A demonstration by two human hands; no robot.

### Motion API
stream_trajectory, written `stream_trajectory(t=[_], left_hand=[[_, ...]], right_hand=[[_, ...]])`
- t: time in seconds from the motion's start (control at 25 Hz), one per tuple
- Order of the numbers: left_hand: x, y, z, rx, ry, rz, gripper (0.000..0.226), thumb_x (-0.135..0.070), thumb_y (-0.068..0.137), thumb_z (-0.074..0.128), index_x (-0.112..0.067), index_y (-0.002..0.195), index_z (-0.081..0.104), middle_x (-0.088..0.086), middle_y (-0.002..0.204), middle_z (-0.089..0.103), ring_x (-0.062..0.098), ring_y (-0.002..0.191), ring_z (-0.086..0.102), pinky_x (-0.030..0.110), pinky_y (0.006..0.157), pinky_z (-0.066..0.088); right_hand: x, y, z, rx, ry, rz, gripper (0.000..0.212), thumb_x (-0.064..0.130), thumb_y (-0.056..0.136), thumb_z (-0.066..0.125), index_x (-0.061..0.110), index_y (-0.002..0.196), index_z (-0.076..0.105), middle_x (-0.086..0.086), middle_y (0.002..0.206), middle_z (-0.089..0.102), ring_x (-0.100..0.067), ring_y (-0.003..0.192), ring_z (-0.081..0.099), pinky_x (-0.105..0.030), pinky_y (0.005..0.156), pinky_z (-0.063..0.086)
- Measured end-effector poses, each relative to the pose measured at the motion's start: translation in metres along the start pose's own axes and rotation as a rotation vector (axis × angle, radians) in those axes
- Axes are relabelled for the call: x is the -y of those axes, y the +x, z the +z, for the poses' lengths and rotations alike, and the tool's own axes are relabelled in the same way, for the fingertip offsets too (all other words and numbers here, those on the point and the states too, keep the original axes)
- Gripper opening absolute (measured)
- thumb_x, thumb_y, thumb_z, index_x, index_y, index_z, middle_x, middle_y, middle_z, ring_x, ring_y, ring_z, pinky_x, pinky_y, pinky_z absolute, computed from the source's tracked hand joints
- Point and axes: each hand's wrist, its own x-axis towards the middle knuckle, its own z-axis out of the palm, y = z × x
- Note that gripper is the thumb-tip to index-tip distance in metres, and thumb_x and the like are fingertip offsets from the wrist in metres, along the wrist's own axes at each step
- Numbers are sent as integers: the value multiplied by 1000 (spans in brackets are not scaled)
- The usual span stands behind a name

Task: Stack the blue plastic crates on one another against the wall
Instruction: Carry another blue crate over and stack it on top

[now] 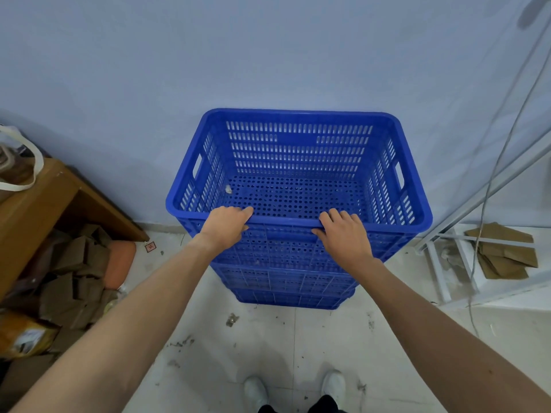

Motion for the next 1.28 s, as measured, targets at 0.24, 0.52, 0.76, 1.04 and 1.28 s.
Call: stream_trajectory(t=[0.24, 0.52, 0.76, 1.04, 1.28], left_hand=[[-13, 0, 5, -50, -29, -68, 32, -28, 102, 49, -16, 131, 44, 6, 99, 62, 26, 80, 60, 36, 70, 41], [-1, 7, 9, -30, -97, -24, 20, -36, 99, 54, -16, 102, 51, 3, 84, 55, 23, 72, 53, 37, 75, 48], [5, 2, 2, 33, -75, -8, 28, -39, 99, 52, -19, 120, 55, 3, 88, 66, 24, 77, 64, 34, 62, 43], [0, -8, 4, -3, -9, -16, 28, -39, 100, 49, -15, 113, 50, 4, 94, 64, 28, 77, 65, 37, 61, 43], [-6, 0, 6, -19, -70, -53, 22, -34, 100, 52, -13, 108, 48, 6, 91, 59, 24, 71, 54, 39, 69, 50]], right_hand=[[-24, 16, -9, 92, -3, -183, 37, 47, 101, 44, 13, 111, 55, -7, 101, 60, -28, 85, 59, -40, 77, 46], [-68, 4, -31, 310, -29, -3, 51, 69, 93, 34, 21, 85, 48, 0, 61, 47, -18, 50, 44, -35, 50, 46], [-56, -4, -32, 259, -87, -11, 54, 72, 92, 31, 22, 87, 51, 3, 53, 39, -13, 44, 35, -29, 44, 32], [-57, -5, -28, 248, -94, -29, 52, 73, 89, 40, 21, 89, 49, -1, 63, 60, -19, 51, 53, -31, 49, 46], [-63, 4, -29, 259, -61, -32, 42, 62, 94, 46, 21, 94, 44, 0, 74, 62, -20, 58, 58, -33, 50, 47]])
